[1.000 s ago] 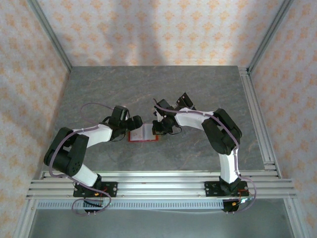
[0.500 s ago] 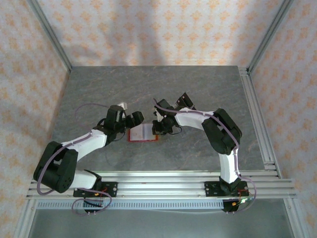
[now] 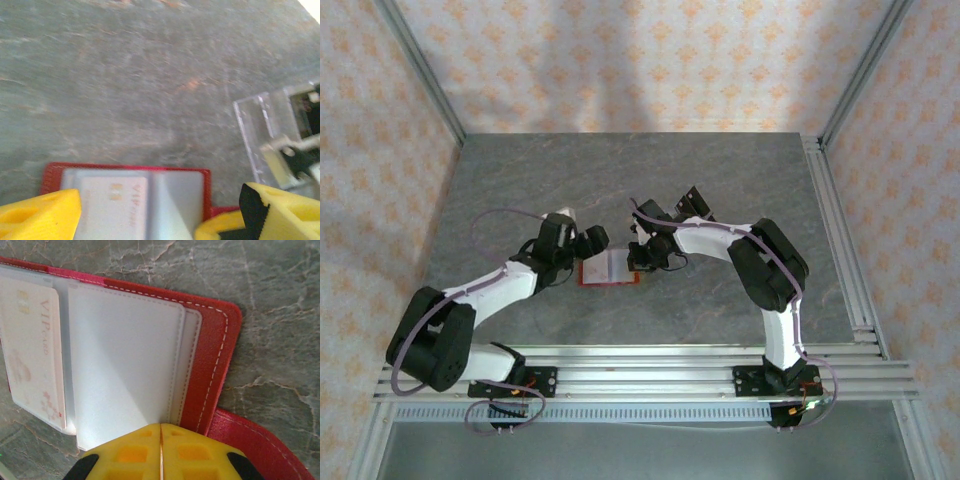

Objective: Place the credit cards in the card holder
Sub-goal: Close the card holder at the center of the table.

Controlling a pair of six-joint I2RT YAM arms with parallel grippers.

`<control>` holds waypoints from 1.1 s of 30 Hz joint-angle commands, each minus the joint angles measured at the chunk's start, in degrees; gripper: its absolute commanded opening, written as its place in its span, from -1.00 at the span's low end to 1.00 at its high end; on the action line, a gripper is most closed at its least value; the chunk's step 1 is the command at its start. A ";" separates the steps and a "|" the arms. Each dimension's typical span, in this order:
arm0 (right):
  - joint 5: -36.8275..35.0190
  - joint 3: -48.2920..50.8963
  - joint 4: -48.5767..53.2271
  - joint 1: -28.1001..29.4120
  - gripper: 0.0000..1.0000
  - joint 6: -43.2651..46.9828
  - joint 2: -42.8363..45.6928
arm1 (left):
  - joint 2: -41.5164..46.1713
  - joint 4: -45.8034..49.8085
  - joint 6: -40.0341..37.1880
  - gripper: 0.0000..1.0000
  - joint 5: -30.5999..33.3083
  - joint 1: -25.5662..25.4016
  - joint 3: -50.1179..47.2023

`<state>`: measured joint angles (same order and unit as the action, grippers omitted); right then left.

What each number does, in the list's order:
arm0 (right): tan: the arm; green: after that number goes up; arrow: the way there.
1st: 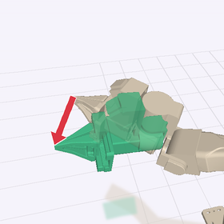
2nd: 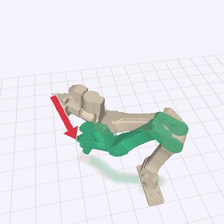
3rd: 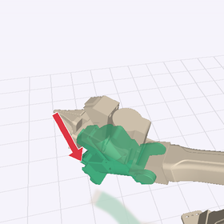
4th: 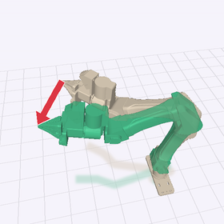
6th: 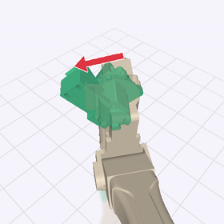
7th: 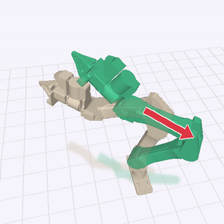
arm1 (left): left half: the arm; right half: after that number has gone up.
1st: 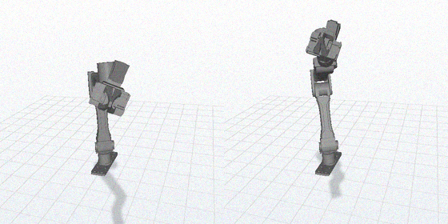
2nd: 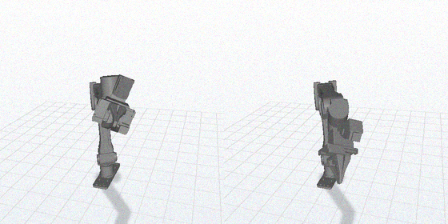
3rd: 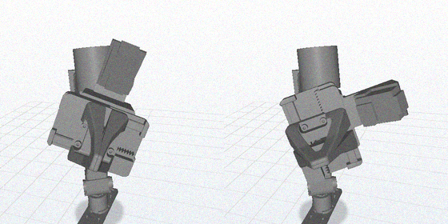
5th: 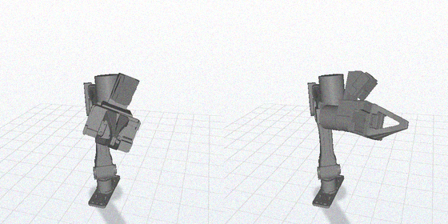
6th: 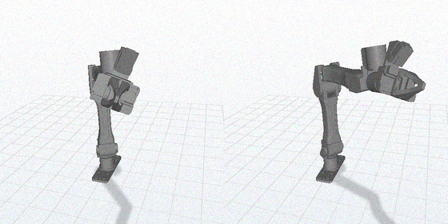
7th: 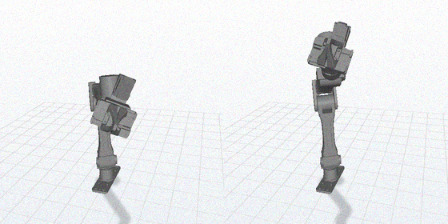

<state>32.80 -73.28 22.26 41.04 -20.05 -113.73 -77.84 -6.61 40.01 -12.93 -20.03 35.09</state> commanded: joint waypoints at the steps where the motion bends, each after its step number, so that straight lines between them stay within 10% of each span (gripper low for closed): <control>1: -2.57 1.23 1.21 -0.76 -0.84 0.39 -1.47 | -3.85 2.22 -3.04 0.69 1.15 1.81 1.50; 33: -1.95 1.78 0.15 -0.78 -0.86 0.40 -3.39 | -2.58 -12.01 5.26 0.67 -7.30 -6.14 -1.05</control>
<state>33.45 -73.28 22.15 40.66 -20.08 -113.95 -81.36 -16.19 43.40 -20.75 -25.06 35.05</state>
